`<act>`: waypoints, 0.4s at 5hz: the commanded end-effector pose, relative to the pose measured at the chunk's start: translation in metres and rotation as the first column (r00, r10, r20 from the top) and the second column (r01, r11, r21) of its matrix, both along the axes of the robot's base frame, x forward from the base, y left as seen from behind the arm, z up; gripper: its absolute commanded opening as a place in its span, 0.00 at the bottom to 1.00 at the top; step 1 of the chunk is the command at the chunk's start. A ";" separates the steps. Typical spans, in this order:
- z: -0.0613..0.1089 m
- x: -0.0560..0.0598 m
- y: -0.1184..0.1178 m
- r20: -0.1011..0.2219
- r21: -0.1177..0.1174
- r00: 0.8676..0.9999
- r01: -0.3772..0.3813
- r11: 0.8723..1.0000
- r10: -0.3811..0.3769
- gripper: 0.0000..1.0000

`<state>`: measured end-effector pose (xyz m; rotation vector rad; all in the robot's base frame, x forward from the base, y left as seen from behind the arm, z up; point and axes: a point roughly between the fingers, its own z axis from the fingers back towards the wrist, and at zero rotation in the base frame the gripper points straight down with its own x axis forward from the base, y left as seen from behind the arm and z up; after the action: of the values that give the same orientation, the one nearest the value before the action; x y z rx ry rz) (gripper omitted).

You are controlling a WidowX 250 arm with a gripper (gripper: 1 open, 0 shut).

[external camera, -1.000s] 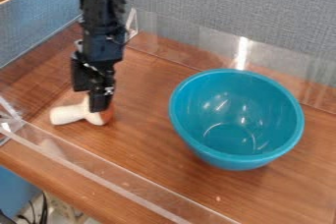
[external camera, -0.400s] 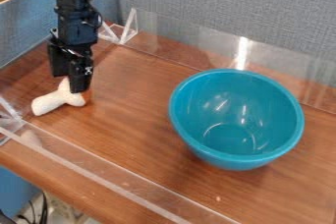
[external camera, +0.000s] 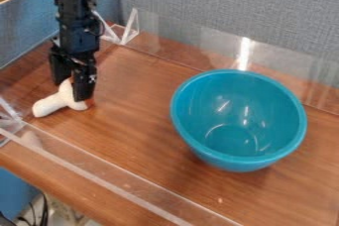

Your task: Remove the mushroom from inside the blue bowl and put it on the table

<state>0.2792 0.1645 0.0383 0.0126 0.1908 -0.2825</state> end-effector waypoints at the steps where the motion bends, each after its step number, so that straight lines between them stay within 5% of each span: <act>1: 0.010 0.003 0.002 0.066 0.035 0.997 -0.031 0.999 0.029 0.00; 2: 0.006 0.004 -0.003 0.078 0.035 0.996 -0.051 0.998 0.048 0.00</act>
<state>0.2795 0.1604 0.0320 0.0219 0.1637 -0.2370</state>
